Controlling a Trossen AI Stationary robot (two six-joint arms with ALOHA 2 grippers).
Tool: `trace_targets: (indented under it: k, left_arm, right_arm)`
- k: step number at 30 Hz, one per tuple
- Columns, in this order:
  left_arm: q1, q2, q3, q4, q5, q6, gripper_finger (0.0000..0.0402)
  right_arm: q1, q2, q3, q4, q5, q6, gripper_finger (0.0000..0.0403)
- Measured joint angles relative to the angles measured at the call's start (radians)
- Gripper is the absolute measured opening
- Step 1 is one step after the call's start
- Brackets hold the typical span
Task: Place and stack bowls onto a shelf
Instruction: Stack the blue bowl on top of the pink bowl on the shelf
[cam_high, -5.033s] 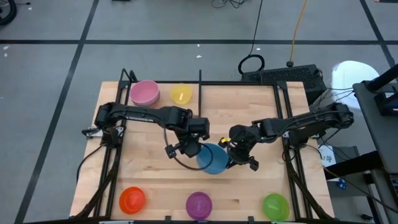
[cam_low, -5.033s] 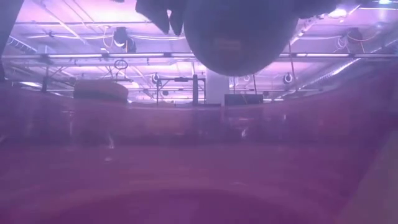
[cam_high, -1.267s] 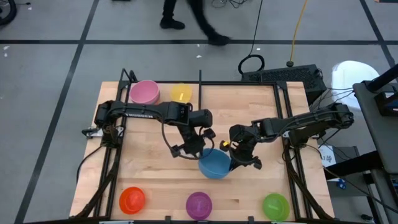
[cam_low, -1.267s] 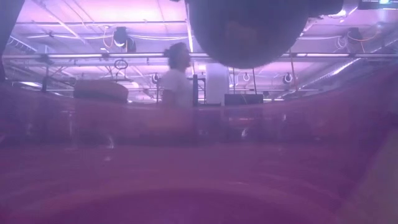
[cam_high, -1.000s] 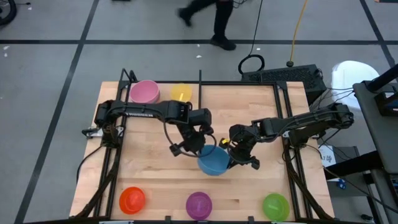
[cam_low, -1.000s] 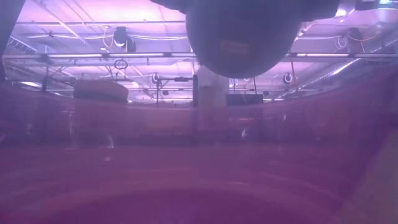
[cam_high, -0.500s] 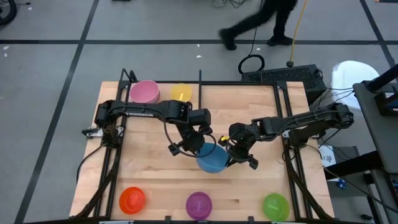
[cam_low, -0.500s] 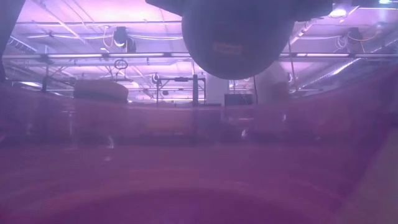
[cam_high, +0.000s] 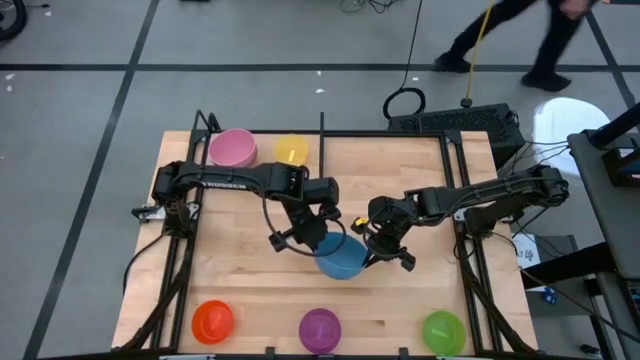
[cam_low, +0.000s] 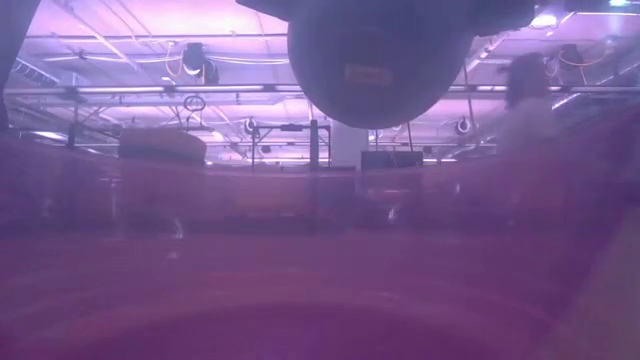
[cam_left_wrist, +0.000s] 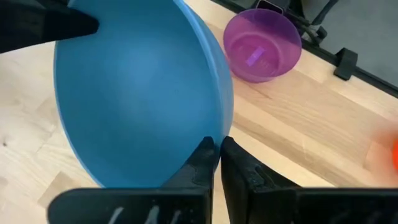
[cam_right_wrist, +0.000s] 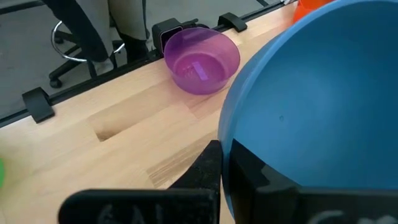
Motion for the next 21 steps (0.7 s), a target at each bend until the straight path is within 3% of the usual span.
trace_targets:
  k: [6, 13, 21]
  left_arm:
    - [0.001, 0.0, 0.0, -0.007, -0.004, 0.01, 0.001]
    - [0.01, 0.0, 0.0, -0.024, -0.009, -0.001, 0.001]
    - [0.011, -0.001, 0.0, -0.068, -0.051, -0.022, 0.0007]
  right_arm:
    - [0.0, 0.0, 0.0, 0.012, 0.0, 0.022, 0.0001]
    - [-0.001, 0.0, 0.0, 0.056, 0.006, 0.174, 0.0024]
    - [-0.006, 0.0, 0.001, 0.07, 0.187, 0.277, 0.0072]
